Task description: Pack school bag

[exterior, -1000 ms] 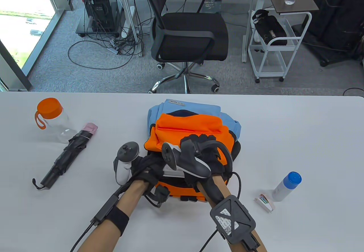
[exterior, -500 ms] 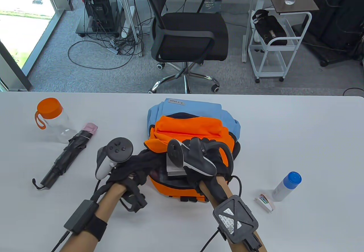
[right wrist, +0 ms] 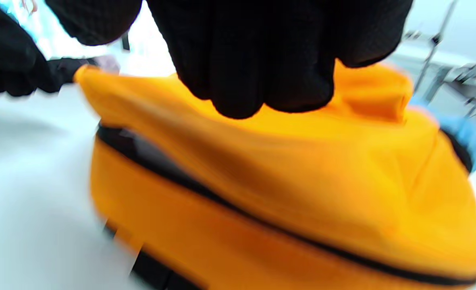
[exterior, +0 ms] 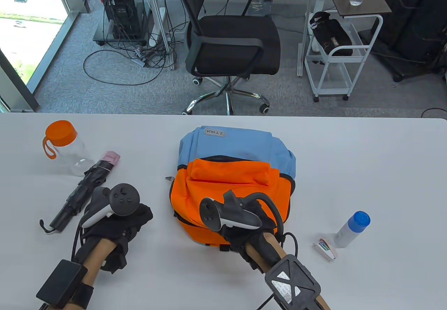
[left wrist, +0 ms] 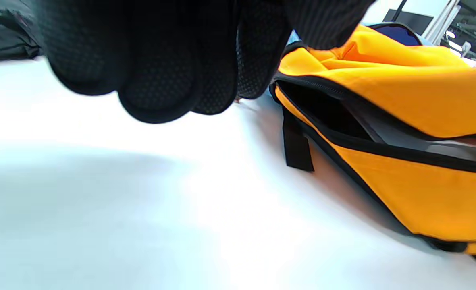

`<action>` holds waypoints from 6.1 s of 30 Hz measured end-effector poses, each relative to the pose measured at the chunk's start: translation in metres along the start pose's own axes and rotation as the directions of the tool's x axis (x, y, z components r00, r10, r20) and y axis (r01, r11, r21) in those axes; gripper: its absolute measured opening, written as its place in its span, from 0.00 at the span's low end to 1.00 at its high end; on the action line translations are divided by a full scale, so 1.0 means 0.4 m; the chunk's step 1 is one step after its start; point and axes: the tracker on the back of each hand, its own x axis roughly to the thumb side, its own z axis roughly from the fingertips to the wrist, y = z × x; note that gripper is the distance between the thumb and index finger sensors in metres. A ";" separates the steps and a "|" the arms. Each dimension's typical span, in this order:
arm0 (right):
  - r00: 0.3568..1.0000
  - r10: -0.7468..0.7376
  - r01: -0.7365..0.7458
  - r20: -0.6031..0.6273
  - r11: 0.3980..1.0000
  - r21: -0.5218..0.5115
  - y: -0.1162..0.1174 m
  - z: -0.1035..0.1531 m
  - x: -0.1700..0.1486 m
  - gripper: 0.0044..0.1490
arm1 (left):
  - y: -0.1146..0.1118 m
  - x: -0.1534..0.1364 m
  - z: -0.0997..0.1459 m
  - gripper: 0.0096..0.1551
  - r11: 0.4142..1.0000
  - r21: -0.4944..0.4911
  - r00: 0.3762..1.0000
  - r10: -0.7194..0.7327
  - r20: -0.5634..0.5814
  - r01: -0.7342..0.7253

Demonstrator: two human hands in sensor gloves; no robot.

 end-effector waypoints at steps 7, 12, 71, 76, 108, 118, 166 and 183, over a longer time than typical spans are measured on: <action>0.973 -0.185 0.174 -0.137 0.981 -0.085 0.065 -0.138 -0.041 0.61 | -0.007 0.018 -0.083 0.26 0.980 0.136 0.984 0.156 -0.087 -0.143; 0.979 -0.067 0.097 -0.191 0.983 0.158 0.151 -0.183 -0.037 0.70 | -0.030 0.009 -0.134 0.26 0.976 0.142 0.979 0.178 -0.099 -0.163; 0.978 -0.196 0.193 -0.071 0.980 -0.039 0.000 0.011 -0.054 0.41 | -0.056 0.199 0.069 0.39 0.979 0.194 0.916 -0.025 0.401 -0.058; 0.964 -0.259 0.263 -0.052 0.959 0.101 0.075 0.136 0.008 0.28 | -0.106 0.224 -0.016 0.37 0.983 0.174 0.905 -0.128 0.405 0.062; 0.819 0.210 -0.130 -0.533 0.974 0.185 0.275 0.069 -0.252 0.24 | -0.099 0.211 0.062 0.23 0.977 0.192 0.895 -0.170 0.412 0.097; 0.735 0.320 -0.220 -0.598 0.946 0.236 0.288 -0.103 -0.340 0.25 | -0.080 0.171 0.056 0.25 0.999 0.036 0.876 -0.025 0.481 0.009; 0.612 -0.781 0.616 -0.121 0.568 -0.546 -0.038 0.187 -0.243 0.41 | 0.123 0.211 -0.047 0.33 0.940 0.337 0.975 -0.125 0.182 0.057; 0.518 -0.853 0.763 -0.066 0.495 -0.415 0.061 0.098 -0.220 0.42 | 0.113 0.334 -0.267 0.24 0.886 0.326 0.905 -0.395 0.158 0.330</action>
